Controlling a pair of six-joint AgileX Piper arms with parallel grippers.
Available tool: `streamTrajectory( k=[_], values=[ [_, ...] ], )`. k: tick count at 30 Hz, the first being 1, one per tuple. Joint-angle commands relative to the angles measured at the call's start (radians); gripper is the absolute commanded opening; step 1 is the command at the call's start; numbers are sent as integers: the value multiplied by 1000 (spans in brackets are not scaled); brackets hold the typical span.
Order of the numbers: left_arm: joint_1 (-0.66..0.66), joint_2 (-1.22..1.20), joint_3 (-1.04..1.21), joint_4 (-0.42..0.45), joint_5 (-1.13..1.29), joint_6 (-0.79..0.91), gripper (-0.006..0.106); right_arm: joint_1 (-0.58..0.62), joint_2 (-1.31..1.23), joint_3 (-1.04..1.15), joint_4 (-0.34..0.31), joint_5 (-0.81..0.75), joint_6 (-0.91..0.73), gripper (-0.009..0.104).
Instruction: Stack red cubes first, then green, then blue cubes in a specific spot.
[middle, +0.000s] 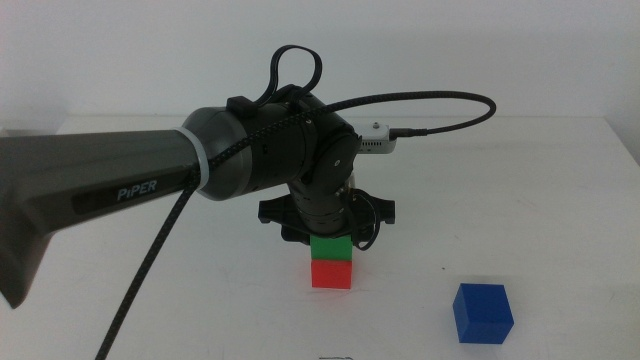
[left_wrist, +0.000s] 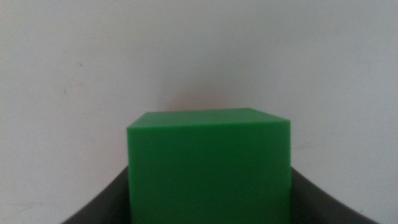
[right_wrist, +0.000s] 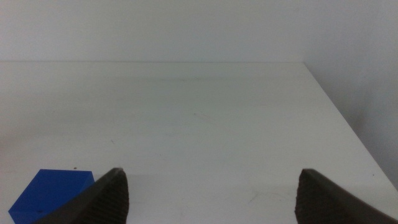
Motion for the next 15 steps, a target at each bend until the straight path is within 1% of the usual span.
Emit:
streamTrajectory(
  k=[1, 2, 7, 15],
  values=[
    [-2, -53, -31, 1, -23, -2, 58, -3, -16, -23, -8, -78, -3, 92],
    [-2, -54, -31, 1, -23, -2, 70, -3, -16, -23, -8, -78, -3, 92],
    [-2, -61, -31, 3, -24, 3, 93, -3, -16, -23, -8, -78, -3, 92],
    [-1, -203, -31, 12, -17, 107, 94, -3, -16, -23, -8, -78, -3, 92]
  ],
)
